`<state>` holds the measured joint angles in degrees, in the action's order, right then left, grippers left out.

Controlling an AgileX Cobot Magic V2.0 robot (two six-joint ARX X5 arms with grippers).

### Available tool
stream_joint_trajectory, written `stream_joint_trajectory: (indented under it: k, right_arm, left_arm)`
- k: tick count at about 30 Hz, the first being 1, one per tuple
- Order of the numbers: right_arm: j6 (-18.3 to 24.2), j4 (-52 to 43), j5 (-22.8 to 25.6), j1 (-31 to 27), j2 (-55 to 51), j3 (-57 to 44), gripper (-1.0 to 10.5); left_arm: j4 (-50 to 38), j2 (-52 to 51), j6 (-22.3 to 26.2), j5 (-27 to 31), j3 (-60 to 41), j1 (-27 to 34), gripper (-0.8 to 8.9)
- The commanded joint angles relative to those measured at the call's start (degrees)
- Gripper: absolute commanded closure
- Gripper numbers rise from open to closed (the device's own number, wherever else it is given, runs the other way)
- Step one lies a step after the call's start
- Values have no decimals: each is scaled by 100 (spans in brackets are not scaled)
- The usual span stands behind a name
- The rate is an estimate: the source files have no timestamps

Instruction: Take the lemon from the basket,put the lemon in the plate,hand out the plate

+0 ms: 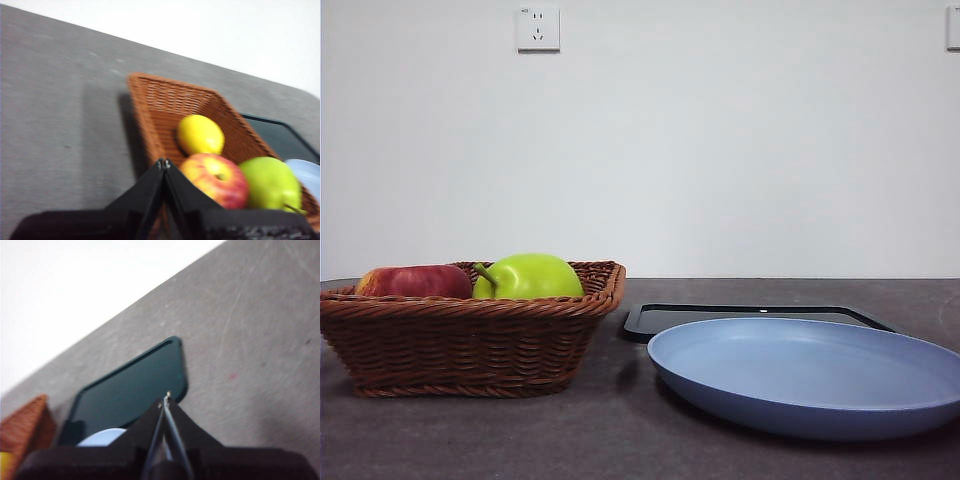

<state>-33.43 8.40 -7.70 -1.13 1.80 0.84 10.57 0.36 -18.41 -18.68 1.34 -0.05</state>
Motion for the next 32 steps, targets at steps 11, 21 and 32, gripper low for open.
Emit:
stream_joint_trajectory:
  k: [11,21,32]
  right_arm:
    - [-264,492,-916,7,737,765,944]
    - [1014,1412,-1043,7,2234,2529,943]
    - [2358,3056,-1054,7,4050,4210,943]
  left_arm:
    - [251,647,-538,-227,776,13,807]
    - [317,2518,258,-586,2406,7,807]
    - [1478,4677,1034,-1377,4172,-87,807]
